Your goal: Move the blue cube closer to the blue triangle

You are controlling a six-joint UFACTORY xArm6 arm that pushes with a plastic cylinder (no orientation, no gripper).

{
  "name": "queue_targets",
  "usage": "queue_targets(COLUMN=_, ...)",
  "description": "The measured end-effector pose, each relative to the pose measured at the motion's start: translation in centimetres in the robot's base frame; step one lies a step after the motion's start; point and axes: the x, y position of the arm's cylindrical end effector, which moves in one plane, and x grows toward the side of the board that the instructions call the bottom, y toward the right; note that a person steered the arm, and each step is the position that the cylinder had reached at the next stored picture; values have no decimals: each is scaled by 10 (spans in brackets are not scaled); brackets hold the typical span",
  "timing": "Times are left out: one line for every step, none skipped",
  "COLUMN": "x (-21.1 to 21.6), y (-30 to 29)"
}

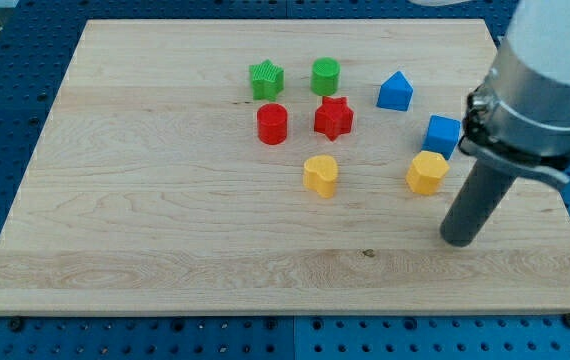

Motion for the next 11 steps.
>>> queue_targets(x=-32, y=12)
queue_targets(x=-55, y=14)
queue_targets(x=-55, y=14)
queue_targets(x=-70, y=40)
queue_targets(x=-75, y=50)
queue_targets(x=-78, y=50)
queue_targets(x=-87, y=50)
queue_targets(x=-94, y=48)
queue_targets(x=-97, y=32)
queue_targets(x=-100, y=8)
queue_targets(x=-112, y=-9)
